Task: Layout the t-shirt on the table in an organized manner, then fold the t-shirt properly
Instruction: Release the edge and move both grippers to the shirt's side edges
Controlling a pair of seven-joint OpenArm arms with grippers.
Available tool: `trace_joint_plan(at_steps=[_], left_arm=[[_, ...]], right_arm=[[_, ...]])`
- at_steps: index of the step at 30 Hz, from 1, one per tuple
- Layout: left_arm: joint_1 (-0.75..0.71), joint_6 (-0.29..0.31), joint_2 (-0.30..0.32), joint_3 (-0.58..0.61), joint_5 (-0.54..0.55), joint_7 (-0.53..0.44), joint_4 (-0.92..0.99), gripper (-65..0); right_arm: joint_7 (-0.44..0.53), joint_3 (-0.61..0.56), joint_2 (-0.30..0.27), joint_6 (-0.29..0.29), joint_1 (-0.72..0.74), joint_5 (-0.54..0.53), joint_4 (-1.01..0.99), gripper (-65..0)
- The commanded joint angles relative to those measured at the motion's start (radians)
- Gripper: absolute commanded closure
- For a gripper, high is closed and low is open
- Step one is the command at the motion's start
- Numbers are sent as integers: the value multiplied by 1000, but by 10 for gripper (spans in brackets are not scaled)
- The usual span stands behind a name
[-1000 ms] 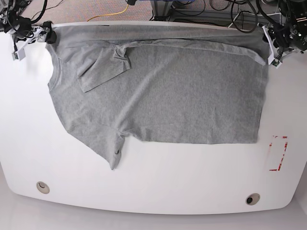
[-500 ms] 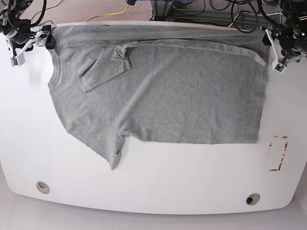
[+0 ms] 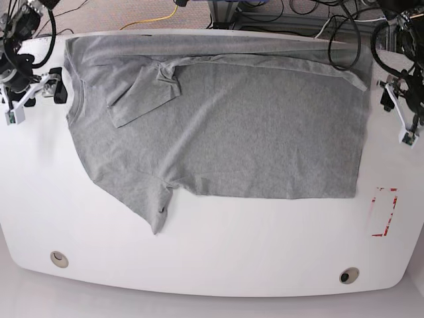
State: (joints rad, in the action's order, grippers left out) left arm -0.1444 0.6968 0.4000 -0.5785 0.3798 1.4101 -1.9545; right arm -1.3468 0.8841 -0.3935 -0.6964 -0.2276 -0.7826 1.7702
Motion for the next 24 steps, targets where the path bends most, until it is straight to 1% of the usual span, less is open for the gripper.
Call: trace_joint_plan(at_steps=[1,4,9,10,11,13,17,20,24], left_arm=[[85,1,18,-1,2,-14,-15,-435],[187,1,10,13,-2,-14,-9,-435],[331,1,-2,88,-5,-14,27,-435],[372,1,-6,107,-15,-14,48,-435],[388,1,-13,110,-21,-14,57,-435],[455,1,-45,121,-49,-14,123,-435],[532,1,-71,121,-91,-85,255,-438],[587,1,-91,122,-112,-173,393,-438],[650,1,-100,124,-146,-266,574,-436]], right_arm=[[13,-36,-17,-2,78,16,-33,-583],[13,-72,-18,-2,152,48,-85,-583],[16,-139,-18,-2,287,110,-172,-583],[19,-161,-18,-2,333,139,-212,-583],[20,-167,-17,-2,350,150,-229,-583],[43,-199,-17,-2,432,196,-295,-583],[108,-259,-17,-2,531,256,-408,-583],[152,-288,-17,-2,615,306,-516,-583],[218,-314,-17,-2,713,369,-662,-583]])
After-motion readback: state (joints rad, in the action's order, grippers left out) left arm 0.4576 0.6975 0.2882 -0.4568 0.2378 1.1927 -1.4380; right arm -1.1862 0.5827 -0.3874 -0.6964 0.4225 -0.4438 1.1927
